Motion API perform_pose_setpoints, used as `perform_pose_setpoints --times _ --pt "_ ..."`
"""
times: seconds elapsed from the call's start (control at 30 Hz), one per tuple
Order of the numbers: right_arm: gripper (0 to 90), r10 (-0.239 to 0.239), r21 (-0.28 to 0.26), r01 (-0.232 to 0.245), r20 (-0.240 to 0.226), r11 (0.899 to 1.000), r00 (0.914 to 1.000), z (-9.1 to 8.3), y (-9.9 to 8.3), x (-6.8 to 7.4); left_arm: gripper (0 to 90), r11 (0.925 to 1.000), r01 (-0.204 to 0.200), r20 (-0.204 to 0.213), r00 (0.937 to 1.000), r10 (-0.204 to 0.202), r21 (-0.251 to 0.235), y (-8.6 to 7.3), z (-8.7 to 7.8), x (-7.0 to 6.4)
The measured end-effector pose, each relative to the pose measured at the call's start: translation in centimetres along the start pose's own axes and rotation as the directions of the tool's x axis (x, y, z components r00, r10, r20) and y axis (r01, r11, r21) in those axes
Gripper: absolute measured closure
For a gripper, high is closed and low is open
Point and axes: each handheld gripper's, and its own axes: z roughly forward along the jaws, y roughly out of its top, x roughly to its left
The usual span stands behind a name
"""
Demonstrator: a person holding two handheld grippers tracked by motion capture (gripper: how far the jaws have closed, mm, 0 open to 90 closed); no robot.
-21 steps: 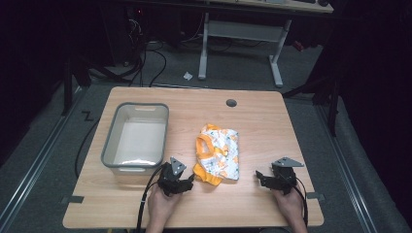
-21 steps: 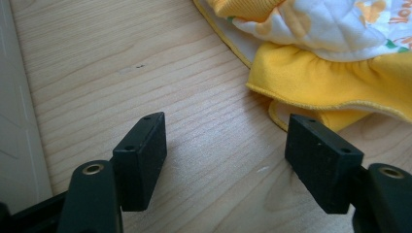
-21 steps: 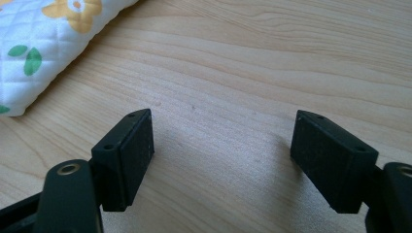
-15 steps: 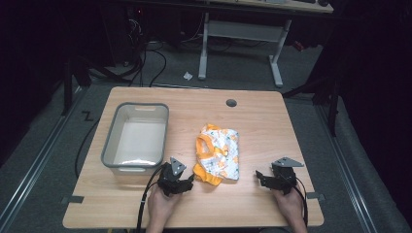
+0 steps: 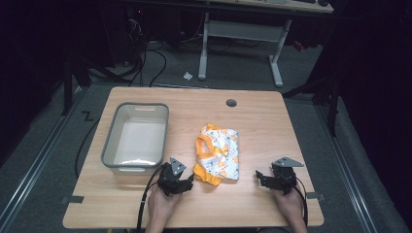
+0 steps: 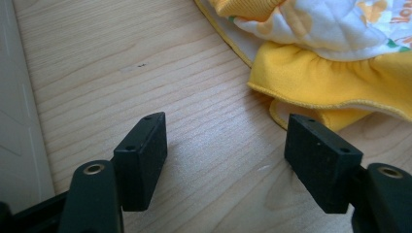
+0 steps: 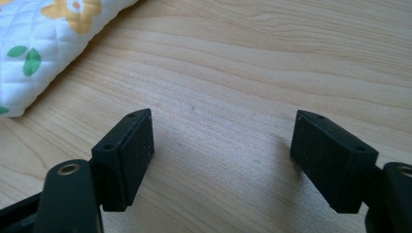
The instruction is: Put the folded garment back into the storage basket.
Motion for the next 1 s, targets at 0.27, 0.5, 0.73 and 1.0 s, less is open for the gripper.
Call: perform_pose_setpoints --times 0.27,0.5,0.73,1.0 --pt "24.1 0.001 0.0 -0.001 0.0 1.0 1.0 0.0 0.01 0.0 29.0 1.0 0.006 0.002 1.0 -0.006 0.004 0.07 0.09 -0.08" --pt "24.1 0.0 -0.001 0.0 0.0 1.0 1.0 0.01 0.01 0.0 27.6 0.9999 -0.002 0.005 1.0 0.001 0.013 0.26 0.21 -0.02" --pt "24.1 0.001 -0.001 -0.001 0.0 1.0 1.0 0.0 0.0 0.01 25.9 0.9999 -0.003 0.028 0.9996 0.002 0.013 0.59 0.03 -0.09" --pt "24.1 -0.001 0.0 0.001 0.001 1.0 1.0 0.0 0.0 0.0 22.5 0.9999 0.013 0.072 0.9973 -0.013 -0.003 0.99 -0.54 -0.06"
